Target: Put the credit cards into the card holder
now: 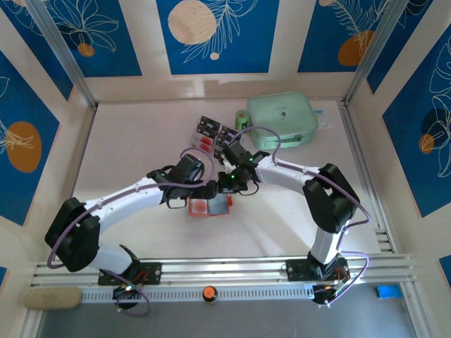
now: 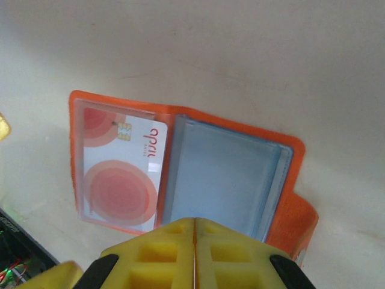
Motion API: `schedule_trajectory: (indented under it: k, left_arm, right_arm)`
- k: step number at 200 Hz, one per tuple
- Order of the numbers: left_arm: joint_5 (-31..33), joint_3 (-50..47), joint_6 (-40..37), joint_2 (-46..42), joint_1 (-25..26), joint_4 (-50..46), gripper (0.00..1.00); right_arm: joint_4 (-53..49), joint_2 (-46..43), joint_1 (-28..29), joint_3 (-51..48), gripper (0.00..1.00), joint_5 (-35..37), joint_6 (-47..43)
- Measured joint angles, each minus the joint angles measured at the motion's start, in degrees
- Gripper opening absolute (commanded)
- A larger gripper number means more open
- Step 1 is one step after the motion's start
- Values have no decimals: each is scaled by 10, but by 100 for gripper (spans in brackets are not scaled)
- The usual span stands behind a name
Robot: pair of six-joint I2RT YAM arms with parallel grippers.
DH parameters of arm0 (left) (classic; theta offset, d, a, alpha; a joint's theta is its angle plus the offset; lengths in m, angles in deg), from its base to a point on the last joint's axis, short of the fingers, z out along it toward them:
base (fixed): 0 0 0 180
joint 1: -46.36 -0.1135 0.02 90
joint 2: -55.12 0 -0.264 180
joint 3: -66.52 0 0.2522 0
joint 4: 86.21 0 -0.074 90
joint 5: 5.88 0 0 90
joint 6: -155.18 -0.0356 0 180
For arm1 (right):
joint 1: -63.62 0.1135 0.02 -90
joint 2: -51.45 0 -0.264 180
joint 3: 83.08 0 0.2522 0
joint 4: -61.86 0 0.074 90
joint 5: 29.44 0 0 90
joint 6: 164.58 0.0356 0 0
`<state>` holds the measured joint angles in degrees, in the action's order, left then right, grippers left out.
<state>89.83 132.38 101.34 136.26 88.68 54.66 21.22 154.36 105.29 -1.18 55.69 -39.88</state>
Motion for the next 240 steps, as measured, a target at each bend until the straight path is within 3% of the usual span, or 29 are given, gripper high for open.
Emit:
schedule_trajectory:
  k: [240]
  left_arm:
    - [20, -44, -22, 47, 2, 52, 100]
  right_arm:
    - [-2, 83, -12, 29, 4, -7, -24]
